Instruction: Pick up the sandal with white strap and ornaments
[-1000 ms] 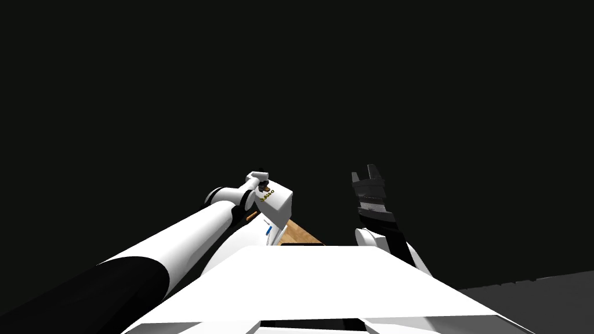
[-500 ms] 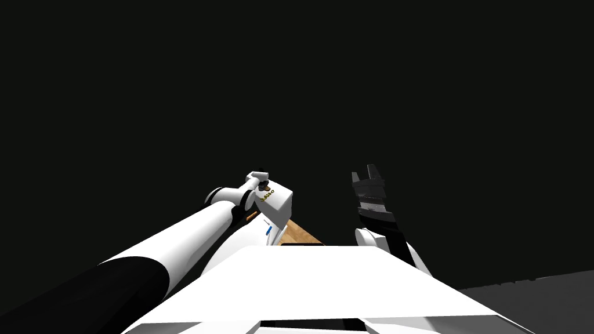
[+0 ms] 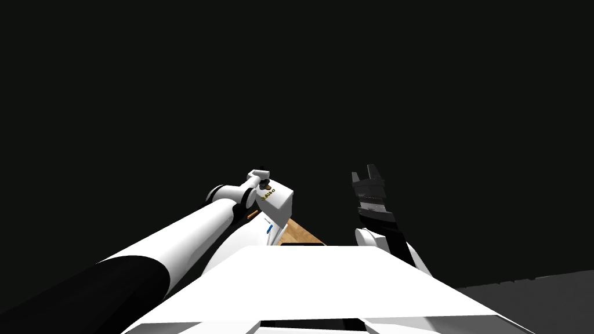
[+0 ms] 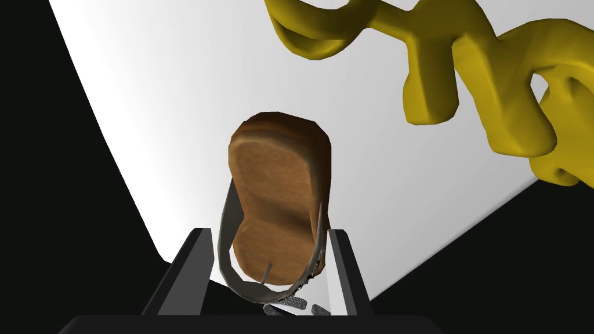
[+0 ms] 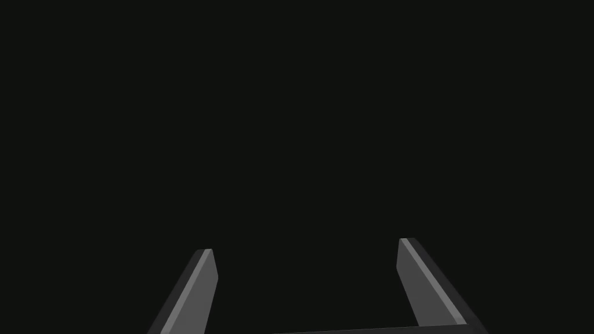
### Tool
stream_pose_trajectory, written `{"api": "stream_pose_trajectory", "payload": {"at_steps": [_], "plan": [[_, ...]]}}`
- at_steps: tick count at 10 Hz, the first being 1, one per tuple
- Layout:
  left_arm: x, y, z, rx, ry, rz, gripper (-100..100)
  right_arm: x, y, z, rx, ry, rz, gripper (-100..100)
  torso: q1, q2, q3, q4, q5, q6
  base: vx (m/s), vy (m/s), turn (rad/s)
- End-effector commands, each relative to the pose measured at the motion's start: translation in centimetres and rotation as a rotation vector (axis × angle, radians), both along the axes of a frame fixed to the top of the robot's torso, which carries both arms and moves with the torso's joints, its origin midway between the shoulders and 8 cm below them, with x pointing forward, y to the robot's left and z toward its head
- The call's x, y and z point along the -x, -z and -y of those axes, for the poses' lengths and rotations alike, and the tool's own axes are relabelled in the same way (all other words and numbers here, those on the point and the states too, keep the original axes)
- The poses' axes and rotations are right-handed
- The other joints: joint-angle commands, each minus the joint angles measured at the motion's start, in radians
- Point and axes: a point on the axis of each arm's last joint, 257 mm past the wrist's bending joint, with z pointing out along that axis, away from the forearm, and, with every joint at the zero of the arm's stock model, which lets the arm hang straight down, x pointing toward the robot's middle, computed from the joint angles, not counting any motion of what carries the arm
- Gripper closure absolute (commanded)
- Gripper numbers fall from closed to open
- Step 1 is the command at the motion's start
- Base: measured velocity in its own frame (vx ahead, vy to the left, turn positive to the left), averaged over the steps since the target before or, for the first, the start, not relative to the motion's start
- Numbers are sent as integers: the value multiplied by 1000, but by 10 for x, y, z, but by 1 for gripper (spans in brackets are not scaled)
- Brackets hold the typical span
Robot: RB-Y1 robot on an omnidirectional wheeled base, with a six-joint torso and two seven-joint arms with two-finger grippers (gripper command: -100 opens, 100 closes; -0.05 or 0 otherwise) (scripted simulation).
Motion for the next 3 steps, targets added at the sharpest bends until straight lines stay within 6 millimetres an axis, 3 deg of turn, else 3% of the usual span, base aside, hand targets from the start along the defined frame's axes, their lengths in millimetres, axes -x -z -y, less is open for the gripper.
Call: {"api": "stream_pose_trajectory", "payload": {"at_steps": [1,2,3], "plan": [[-1,-3,2,0,1,0,100,0,0,0,0,0,0,0,0,0,0,0,0,0,-26,2,10],[-1,-2,1,-1,2,3,100,0,0,0,0,0,0,0,0,0,0,0,0,0,-9,0,0],[0,-3,2,0,1,0,0,0,0,0,0,0,0,0,0,-1,0,0,0,0,0,0,0]]}}
